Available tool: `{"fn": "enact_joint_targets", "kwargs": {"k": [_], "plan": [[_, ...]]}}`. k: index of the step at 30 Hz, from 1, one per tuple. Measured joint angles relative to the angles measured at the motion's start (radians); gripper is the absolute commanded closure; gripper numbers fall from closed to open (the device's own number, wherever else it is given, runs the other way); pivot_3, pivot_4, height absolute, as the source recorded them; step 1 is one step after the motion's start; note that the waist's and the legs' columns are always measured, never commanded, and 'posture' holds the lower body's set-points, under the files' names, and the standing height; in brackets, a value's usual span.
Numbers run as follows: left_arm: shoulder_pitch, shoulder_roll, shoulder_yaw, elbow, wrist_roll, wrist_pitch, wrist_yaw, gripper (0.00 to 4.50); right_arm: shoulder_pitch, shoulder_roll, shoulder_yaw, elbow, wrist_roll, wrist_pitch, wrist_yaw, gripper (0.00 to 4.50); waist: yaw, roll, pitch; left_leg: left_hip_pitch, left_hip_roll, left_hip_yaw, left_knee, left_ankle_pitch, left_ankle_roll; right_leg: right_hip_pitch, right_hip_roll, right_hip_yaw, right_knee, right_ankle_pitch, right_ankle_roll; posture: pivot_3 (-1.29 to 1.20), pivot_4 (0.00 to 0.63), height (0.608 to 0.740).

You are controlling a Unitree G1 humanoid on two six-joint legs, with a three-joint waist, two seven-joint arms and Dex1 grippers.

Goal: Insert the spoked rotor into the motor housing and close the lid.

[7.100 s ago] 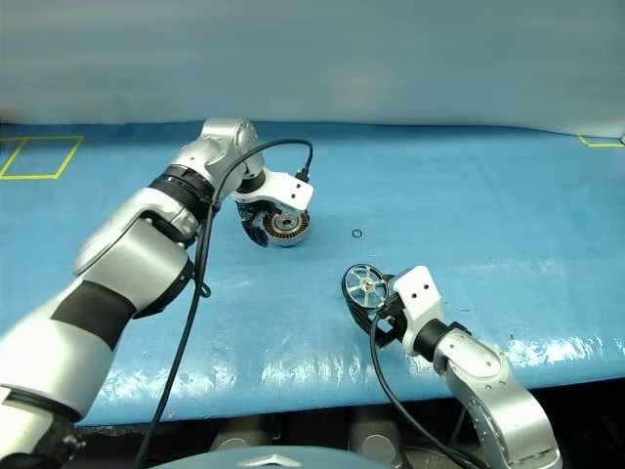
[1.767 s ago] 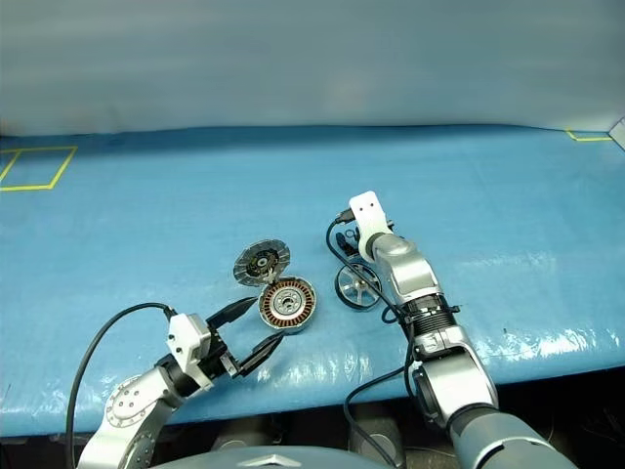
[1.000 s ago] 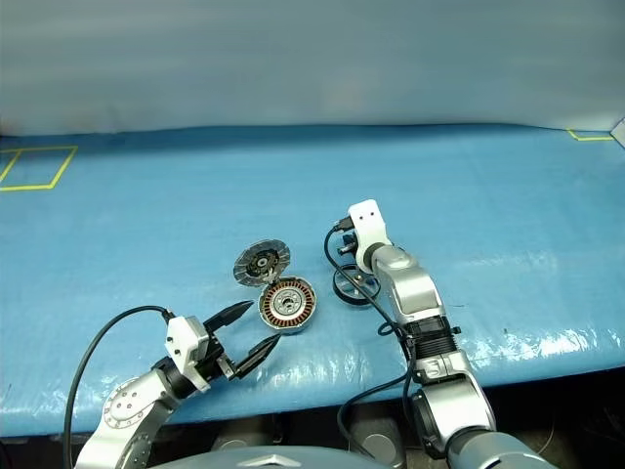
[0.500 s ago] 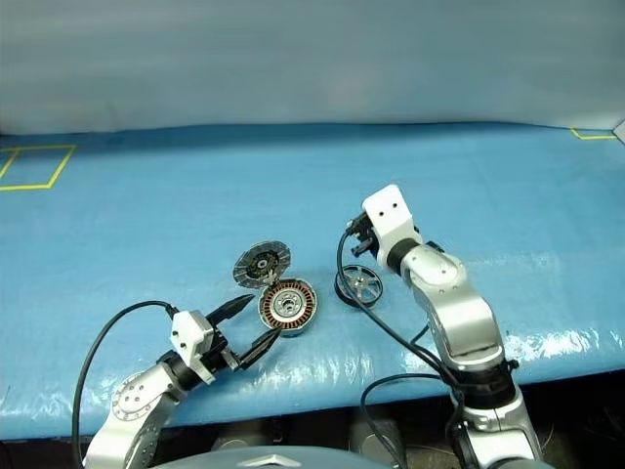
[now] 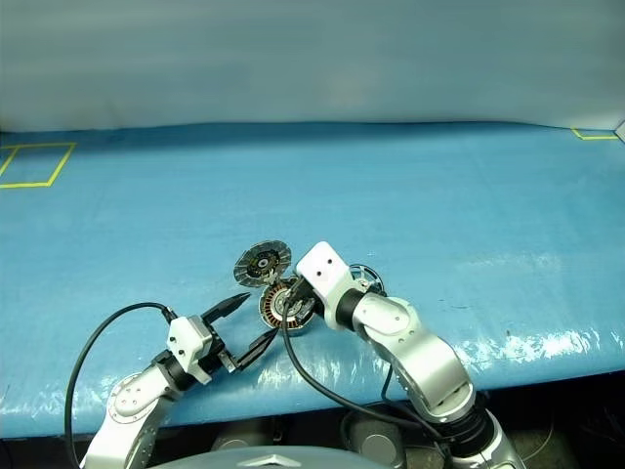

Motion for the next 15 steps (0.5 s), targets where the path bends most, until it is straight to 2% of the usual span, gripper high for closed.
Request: {"fn": "enact_joint_targets", "kwargs": {"k": [7, 15], "plan": [[0.013, 0.006, 0.0, 0.0, 0.0, 0.0, 0.005, 0.0, -0.003, -0.003, 0.059, 0.049, -0.026, -0.034, 0.004, 3.55, 0.0, 0.0, 0.0, 0.0, 0.0, 0.0, 0.0, 0.0, 0.0, 0.0, 0.0, 0.0, 0.0, 0.0, 0.0, 0.0, 0.15, 0.74], [0.026, 0.016, -0.004, -0.005, 0.012, 0.033, 0.025, 0.0, 0.007, -0.003, 0.07, 0.066, -0.03, -0.034, 0.006, 3.55, 0.0, 0.0, 0.0, 0.001, 0.0, 0.0, 0.001, 0.0, 0.0, 0.0, 0.0, 0.0, 0.001, 0.0, 0.0, 0.0, 0.15, 0.74]]}}
